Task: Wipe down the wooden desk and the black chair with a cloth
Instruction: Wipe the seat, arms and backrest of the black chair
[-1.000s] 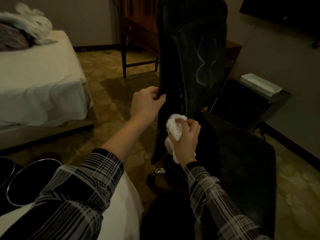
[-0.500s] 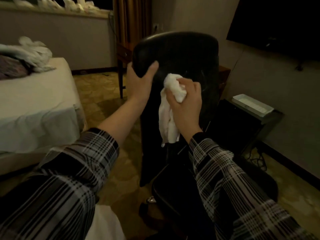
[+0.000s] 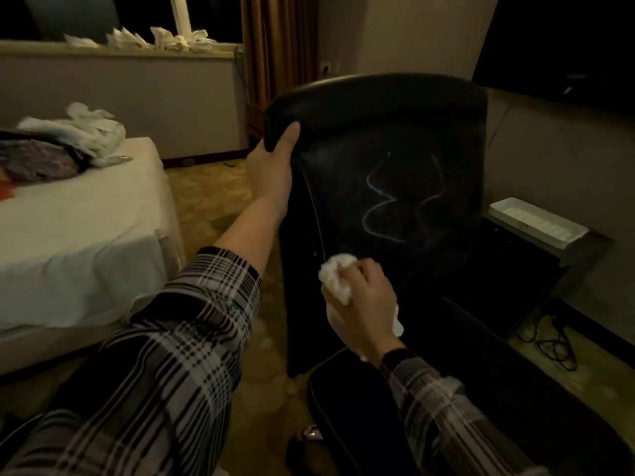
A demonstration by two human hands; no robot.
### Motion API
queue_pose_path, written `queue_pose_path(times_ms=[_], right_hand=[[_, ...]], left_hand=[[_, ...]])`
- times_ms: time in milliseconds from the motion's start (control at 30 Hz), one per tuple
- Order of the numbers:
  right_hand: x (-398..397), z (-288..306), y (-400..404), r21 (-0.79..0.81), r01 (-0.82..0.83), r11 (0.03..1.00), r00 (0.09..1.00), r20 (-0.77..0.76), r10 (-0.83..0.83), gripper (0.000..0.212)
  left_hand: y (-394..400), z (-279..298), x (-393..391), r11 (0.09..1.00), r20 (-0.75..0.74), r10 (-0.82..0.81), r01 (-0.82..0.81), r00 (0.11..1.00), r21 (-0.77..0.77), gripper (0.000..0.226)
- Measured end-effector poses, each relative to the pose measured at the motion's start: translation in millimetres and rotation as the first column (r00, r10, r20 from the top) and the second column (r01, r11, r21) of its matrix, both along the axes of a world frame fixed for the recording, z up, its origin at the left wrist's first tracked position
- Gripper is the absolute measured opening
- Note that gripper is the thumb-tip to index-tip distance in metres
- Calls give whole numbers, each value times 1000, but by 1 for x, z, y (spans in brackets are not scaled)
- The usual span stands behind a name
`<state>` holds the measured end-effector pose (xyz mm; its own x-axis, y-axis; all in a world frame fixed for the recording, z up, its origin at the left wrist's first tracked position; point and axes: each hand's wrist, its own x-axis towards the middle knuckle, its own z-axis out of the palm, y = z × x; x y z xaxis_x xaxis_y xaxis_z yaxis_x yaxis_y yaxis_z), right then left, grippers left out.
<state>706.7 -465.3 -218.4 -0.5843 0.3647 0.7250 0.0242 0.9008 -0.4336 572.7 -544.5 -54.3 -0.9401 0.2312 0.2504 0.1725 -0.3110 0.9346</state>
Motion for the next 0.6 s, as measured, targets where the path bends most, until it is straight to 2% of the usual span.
queue_pose_path(times_ms=[67,200,267,333,400,467,500,533,600], right_hand=[[-10,34,7,51,-13,999,999,-42,15,33],[-67,133,10,143,110,984,980,-178,-84,34],[-84,146,7,143,138,980,978,-176,-112,39],[-80,114,2,151,155,976,977,-172,-128,41],[-59,53,-10,229,173,958,976,-167,-137,36],[-41,1,-21,364,73,929,997,-46,-60,28],[-40,-15,-24,374,10,927,1000,-1,-10,24],[-42,-23,-25,302,-37,953,999,-3,39,22],[-47,-16,-25,-2,-133,991,980,-153,131,26]], left_hand=[[5,0,-5,1000,-15,-2,2,1000,-13,34],[12,-4,-14,1000,-34,2,-2,999,-6,38],[13,-5,-17,1000,-7,7,-7,1000,-6,36],[13,-5,-19,1000,-16,9,-8,1000,11,33],[13,-5,-19,1000,-39,-4,5,999,21,32],[13,-6,-19,999,-33,-17,18,999,27,32],[14,-6,-19,999,-30,-22,22,999,25,31],[15,-5,-18,999,-34,-32,33,999,22,29],[15,-5,-19,999,-44,-40,40,998,14,24]])
